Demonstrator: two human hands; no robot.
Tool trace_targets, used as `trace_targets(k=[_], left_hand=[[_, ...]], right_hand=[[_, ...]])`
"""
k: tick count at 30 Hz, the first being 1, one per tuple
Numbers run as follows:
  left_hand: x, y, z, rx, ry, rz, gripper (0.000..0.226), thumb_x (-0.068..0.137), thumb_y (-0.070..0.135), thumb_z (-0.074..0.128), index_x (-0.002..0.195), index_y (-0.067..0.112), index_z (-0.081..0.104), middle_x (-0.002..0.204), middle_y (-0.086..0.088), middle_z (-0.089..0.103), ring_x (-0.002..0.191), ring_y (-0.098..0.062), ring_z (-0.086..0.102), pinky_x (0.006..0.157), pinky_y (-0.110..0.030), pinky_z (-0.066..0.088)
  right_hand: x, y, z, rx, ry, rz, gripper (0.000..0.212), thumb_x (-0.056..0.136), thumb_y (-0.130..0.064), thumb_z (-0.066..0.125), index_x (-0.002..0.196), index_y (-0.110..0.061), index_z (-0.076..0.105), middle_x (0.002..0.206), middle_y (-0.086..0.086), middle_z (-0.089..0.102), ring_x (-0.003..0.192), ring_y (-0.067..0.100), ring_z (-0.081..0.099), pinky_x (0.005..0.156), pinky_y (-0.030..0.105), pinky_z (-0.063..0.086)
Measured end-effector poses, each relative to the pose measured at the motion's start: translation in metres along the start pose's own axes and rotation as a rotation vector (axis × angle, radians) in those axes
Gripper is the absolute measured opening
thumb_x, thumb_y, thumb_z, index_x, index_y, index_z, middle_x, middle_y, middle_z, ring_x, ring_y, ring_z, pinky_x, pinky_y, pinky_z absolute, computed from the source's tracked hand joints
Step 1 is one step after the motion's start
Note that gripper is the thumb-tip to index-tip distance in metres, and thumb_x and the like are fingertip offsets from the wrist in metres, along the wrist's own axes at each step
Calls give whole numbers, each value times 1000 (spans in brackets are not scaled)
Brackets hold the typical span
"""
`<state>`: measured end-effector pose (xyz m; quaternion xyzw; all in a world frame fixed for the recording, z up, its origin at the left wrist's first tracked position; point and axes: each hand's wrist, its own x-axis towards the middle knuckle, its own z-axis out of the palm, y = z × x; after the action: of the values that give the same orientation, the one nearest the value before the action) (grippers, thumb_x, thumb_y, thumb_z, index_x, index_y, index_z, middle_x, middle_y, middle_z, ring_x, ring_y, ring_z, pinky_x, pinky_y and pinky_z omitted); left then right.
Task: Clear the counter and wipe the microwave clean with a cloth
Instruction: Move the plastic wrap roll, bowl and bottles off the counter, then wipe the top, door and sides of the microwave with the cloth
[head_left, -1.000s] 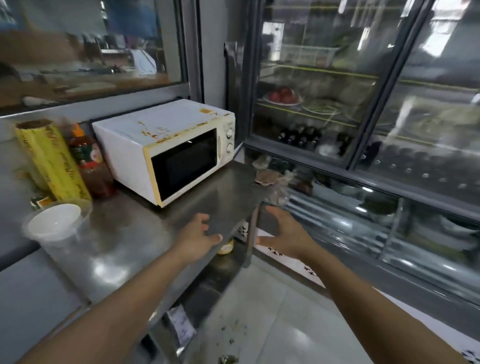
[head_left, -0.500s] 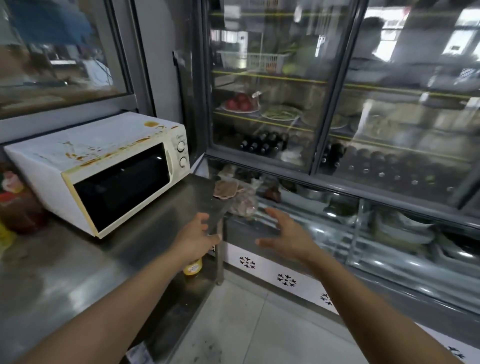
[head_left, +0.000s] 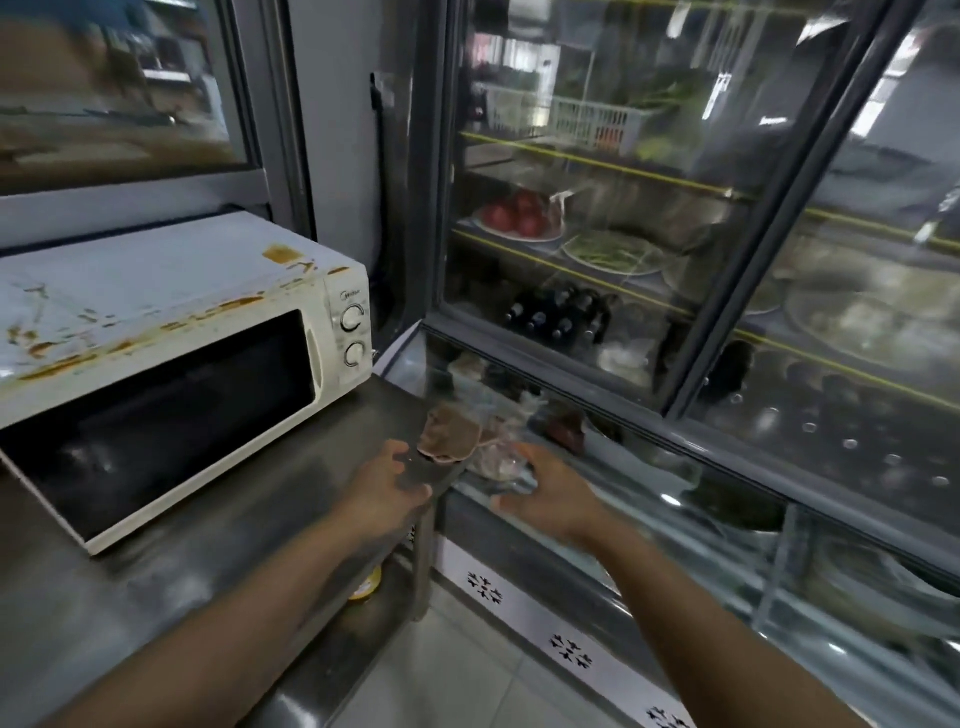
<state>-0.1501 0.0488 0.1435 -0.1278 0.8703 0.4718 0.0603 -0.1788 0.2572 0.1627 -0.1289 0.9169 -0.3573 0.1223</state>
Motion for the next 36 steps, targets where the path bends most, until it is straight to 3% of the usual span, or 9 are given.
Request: trace_targets(k=[5,8,9,12,15,18,26,32,36], left_hand=[[38,-7,-4,-55,63,-70,64,81,14,71,136,9,39,129,-24,52,116,-29,53,91,-25,39],[61,-9,0,-47,91,-116,58,81,11,70,132,4,42,128,-30,49,118,-39,49,97,-37,41],[68,-10,3,-32,100,-125,56,81,11,70,130,3,44,128,-28,51,117,-40,49,98,-40,41],[89,-7,15,-7,133,-162,55,81,12,69,130,4,45,115,-12,55,110,-26,54,95,-32,43],[113,-2,25,87,157,-189,49,84,13,67,126,1,44,112,-15,53,108,-24,53,82,-23,35],[131,1,32,171,202,-273,55,87,23,64,135,9,41,135,-7,49,122,-20,49,92,-22,34],[150,1,56,168,347,-445,50,83,24,68,129,17,49,124,-4,57,112,-20,55,94,-26,42],[148,4,53,129,414,-499,43,81,22,71,121,16,55,118,-5,60,108,-19,56,91,-25,42],[141,14,39,87,465,-499,45,80,18,71,122,14,54,117,-8,59,109,-22,55,94,-28,43]], right_hand=[[69,13,0,30,-91,10,57,85,-16,65,137,-15,42,124,-5,46,106,4,39,67,-11,25],[117,23,5,-38,-138,25,55,88,-17,62,138,-11,40,131,3,52,120,16,49,93,11,37],[132,28,7,-60,-145,23,53,88,-18,62,137,-11,42,131,5,53,121,19,50,93,17,39],[177,42,11,-124,-182,16,56,90,-24,60,140,-10,38,140,8,47,129,23,44,99,24,35],[220,53,17,-164,-273,-50,56,90,-24,59,141,-11,38,143,10,43,130,25,42,107,33,36],[256,63,28,-194,-345,-108,56,90,-22,58,141,-15,37,141,9,45,129,26,44,106,33,38],[313,83,57,-381,-455,-204,43,89,-32,59,128,-16,50,128,8,56,119,28,52,99,36,43],[327,75,47,-120,-595,-214,6,88,-15,60,94,-13,61,103,9,64,98,22,59,82,27,45],[326,47,17,202,-801,-142,8,93,-12,52,85,-13,54,92,12,57,88,23,55,74,31,42]])
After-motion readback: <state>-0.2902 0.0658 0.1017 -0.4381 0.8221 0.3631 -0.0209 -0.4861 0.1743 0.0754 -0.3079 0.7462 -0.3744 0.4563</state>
